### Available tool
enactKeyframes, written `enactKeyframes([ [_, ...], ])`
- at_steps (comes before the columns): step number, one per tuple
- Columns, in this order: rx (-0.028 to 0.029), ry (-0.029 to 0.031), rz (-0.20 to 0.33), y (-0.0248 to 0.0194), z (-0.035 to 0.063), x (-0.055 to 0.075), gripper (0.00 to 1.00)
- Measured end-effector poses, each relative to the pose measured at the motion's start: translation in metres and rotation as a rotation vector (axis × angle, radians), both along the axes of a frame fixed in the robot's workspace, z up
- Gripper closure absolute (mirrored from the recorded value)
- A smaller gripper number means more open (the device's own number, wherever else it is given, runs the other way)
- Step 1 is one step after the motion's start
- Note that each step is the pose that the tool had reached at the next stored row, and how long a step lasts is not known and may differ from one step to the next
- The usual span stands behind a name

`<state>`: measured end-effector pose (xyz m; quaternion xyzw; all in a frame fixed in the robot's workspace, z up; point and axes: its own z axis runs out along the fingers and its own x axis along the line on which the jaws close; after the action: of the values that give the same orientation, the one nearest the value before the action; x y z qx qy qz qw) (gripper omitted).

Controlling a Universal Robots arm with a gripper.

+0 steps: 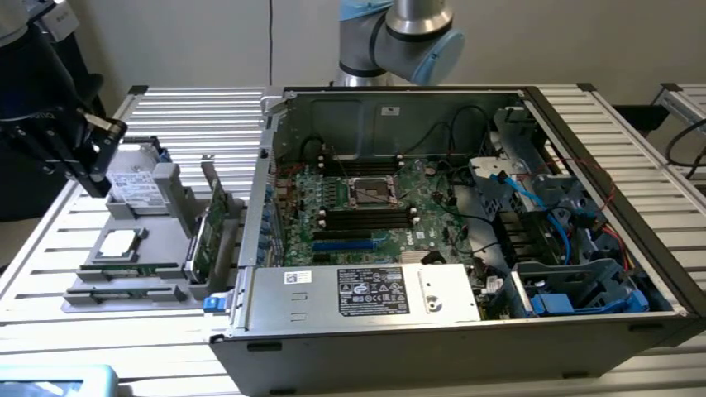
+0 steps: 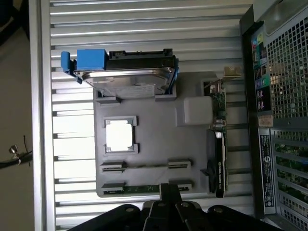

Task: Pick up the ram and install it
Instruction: 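Pick up the ram and move it above insertion slot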

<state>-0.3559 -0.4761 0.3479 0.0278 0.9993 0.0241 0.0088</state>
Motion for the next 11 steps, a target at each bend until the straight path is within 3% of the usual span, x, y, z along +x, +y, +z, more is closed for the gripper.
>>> enactKeyframes([
  [11,0.0035,-0.0001,0.194,0.0000,0.0000,0.0000,0.89],
])
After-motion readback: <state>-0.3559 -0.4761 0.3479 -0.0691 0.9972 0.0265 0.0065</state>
